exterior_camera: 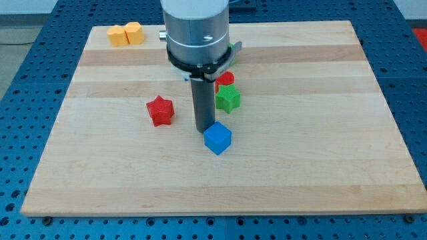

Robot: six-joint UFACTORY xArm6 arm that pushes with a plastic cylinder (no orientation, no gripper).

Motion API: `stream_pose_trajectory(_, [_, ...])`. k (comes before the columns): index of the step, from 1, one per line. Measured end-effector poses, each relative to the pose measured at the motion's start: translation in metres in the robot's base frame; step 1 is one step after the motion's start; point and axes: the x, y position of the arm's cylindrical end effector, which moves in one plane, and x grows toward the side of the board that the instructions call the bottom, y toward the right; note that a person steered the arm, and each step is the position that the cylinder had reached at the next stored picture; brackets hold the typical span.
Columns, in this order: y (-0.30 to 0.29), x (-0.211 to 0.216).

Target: Move the blue cube to the bottom center of the board

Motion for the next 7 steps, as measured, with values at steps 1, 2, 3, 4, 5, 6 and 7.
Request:
stream_pose_trajectory(1, [0.004,-0.006])
stream_pose_trajectory(2, [0.025,-0.01])
stream_pose_trajectory(3, [0.028,-0.002])
stream_pose_trajectory(4, [0.02,0.018])
stream_pose_trajectory(5, [0.02,0.026])
stream_pose_trajectory(6, [0.02,0.035])
stream_pose_trajectory(7, [0.02,0.051])
